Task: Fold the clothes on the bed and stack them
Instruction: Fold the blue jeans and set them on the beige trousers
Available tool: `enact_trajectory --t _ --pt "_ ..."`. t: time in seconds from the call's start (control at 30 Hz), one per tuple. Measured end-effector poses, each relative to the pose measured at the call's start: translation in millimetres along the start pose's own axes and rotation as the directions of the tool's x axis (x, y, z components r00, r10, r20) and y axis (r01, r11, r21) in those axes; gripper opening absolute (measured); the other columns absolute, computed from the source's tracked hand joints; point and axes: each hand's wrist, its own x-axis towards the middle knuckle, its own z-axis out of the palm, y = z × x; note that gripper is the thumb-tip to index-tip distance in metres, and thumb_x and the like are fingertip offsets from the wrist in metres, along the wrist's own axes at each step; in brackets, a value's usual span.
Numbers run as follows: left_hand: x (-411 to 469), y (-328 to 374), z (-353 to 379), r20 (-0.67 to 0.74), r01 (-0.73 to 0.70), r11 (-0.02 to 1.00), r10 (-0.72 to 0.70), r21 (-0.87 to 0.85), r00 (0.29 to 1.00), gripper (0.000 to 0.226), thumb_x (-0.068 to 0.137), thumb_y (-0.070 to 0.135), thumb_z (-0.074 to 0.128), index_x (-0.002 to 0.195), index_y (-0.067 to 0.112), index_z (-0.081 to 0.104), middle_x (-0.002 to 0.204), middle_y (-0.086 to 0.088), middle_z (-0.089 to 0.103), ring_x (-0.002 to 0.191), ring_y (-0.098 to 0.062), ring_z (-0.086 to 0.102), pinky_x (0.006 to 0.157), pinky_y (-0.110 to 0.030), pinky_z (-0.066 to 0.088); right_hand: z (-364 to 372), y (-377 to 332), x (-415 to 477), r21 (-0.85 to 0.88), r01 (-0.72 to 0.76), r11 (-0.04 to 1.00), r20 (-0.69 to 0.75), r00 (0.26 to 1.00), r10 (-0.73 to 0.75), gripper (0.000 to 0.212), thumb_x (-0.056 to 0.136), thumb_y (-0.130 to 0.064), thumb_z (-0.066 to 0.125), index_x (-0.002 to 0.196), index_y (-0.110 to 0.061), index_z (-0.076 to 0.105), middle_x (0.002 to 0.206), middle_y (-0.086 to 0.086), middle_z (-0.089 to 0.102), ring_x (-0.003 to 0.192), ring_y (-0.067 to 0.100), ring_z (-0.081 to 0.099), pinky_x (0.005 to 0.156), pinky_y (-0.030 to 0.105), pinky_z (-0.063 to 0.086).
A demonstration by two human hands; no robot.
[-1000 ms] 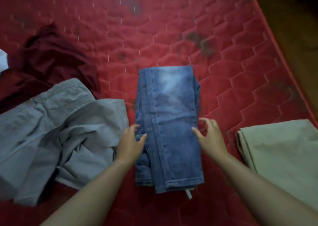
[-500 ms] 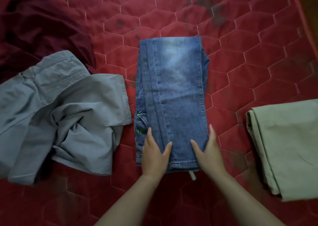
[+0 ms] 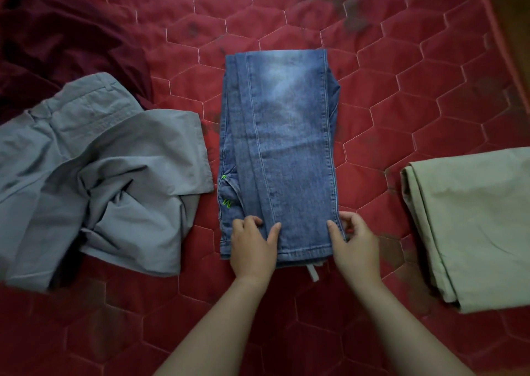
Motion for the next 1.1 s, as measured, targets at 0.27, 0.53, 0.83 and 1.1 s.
enact_trajectory --t 0.27,0.53,0.83,1.1 --pt "-13.7 -0.4 -23.2 -0.215 -0.125 0.975 0.085 -0.182 0.973 0.015 0.087 0.023 0.062 0.077 0.014 0.054 0.088 -0.002 0.046 0.084 -0.021 0.049 0.075 -0.018 0.028 -11.0 -18.0 -10.1 -0.023 0.077 0.997 0.035 0.996 -0.076 0.021 0.081 -0.024 0.069 0.083 -0.038 0.054 0.059 -0.009 0.054 0.054 0.0 0.052 0.051 0.012 0.039" --pt "-3.3 -6.9 -8.5 -0.019 0.0 0.986 -0.004 -0.166 1.0 0.024 0.088 0.026 0.06 0.102 0.011 0.048 0.108 -0.008 0.052 0.1 -0.024 0.051 0.078 -0.021 0.031 9.1 -13.1 -2.9 -0.16 0.034 0.987 0.263 0.965 0.009 0.045 0.088 -0.023 0.06 0.13 -0.015 0.046 0.122 0.003 0.055 0.112 0.018 0.052 0.088 0.023 0.037" --pt "-2.0 -17.3 -38.7 -0.111 -0.196 0.955 0.175 -0.223 0.978 0.032 0.086 0.005 0.057 0.117 0.014 0.05 0.096 0.0 0.055 0.082 -0.021 0.057 0.073 -0.026 0.042 9.5 -16.1 -14.9 -0.132 -0.041 0.99 0.09 0.994 0.053 0.028 0.083 -0.025 0.067 0.108 -0.016 0.059 0.103 -0.004 0.043 0.094 0.01 0.047 0.082 0.018 0.034" --pt "-2.7 -19.0 -19.0 0.078 -0.122 0.989 0.129 -0.087 0.989 0.055 0.089 0.029 0.059 0.136 0.016 0.035 0.122 -0.009 0.045 0.107 -0.026 0.052 0.092 -0.032 0.038 26.2 -0.1 -20.8 -0.15 -0.046 0.988 0.101 0.993 0.062 0.037 0.088 -0.022 0.062 0.12 -0.009 0.051 0.112 0.006 0.054 0.104 0.02 0.051 0.089 0.029 0.04"
